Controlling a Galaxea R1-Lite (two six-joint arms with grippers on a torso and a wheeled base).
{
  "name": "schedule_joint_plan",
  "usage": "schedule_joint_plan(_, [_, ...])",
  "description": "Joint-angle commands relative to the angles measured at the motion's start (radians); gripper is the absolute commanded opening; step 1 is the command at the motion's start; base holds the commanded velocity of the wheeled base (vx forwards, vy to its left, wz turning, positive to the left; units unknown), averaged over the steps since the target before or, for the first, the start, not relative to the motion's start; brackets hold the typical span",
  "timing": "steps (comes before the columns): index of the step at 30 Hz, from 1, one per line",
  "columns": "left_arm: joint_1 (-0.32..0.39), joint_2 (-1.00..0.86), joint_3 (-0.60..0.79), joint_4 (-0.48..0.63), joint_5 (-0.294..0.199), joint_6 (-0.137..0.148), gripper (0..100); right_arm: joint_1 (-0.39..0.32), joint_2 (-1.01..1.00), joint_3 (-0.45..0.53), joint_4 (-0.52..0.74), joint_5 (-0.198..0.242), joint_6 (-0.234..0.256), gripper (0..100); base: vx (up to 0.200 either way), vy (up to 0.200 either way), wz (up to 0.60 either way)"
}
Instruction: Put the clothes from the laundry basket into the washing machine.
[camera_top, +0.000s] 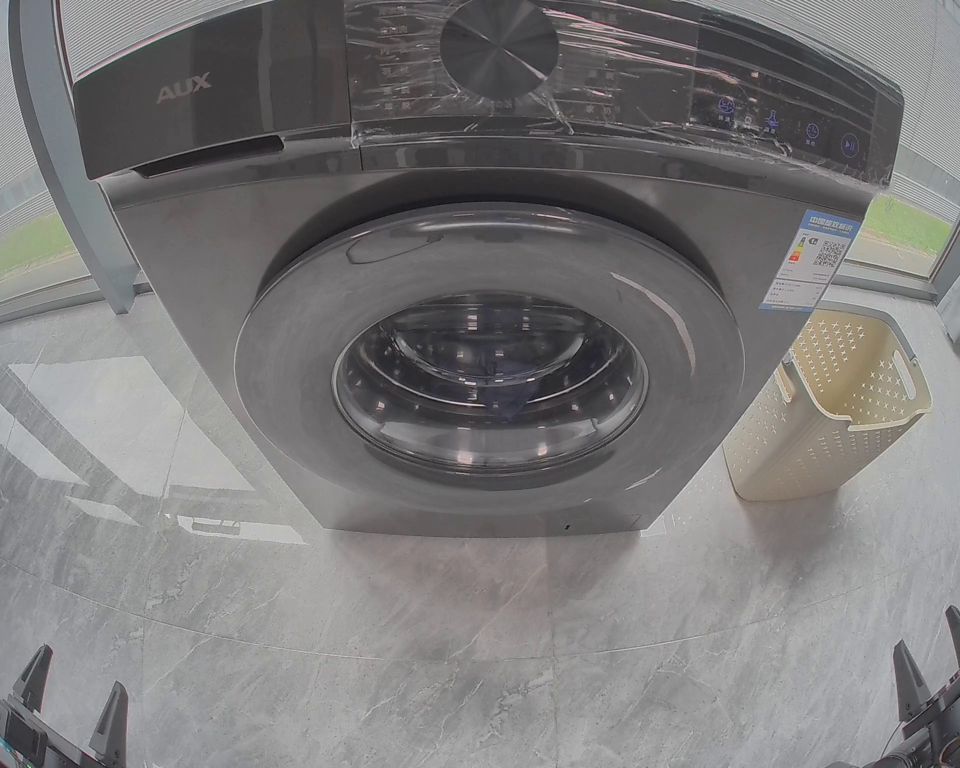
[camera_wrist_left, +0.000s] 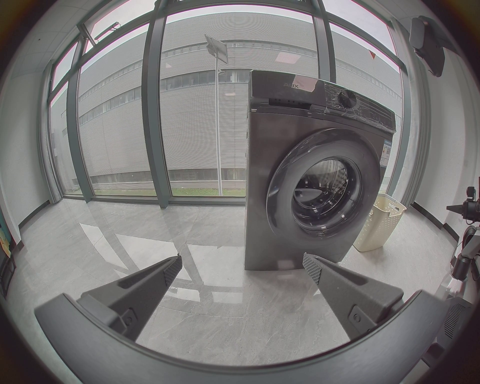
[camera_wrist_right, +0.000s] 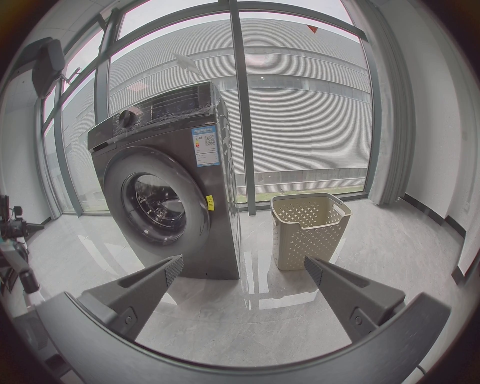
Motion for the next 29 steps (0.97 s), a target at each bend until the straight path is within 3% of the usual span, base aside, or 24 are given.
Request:
schedule_joint_plan(1, [0.000,-0.013,0.016,0.000,-0.001,-0.001,100,-0.002,-0.013,0.018,0.040,0.037,-0.106,100,0.000,0.000,0.00])
schedule_joint_plan(2, [0.000,-0.013,0.015,0.000,0.001,-0.004,100,-0.004,-0.004,0.008,0.077,-0.035,-0.027,100,0.000,0.000,0.00])
schedule_joint_plan(3, [0.000,-0.013,0.015,0.000,0.001,-0.003,100,-0.007,0.004,-0.001,0.092,-0.046,-0.027,100,0.000,0.000,0.00])
schedule_joint_plan(5, [0.000,-0.013,0.016,0.000,0.001,-0.004,100,-0.005,0.004,-0.002,0.097,-0.025,-0.056,100,0.000,0.000,0.00])
schedule_joint_plan(13, [0.000,-0.013,0.016,0.000,0.001,-0.004,100,-0.004,-0.002,0.001,0.088,0.001,-0.066,100,0.000,0.000,0.00])
schedule_joint_plan(29, [0.000,-0.013,0.016,-0.002,0.001,0.003,100,-0.002,-0.001,0.001,0.088,-0.009,-0.057,100,0.000,0.000,0.00])
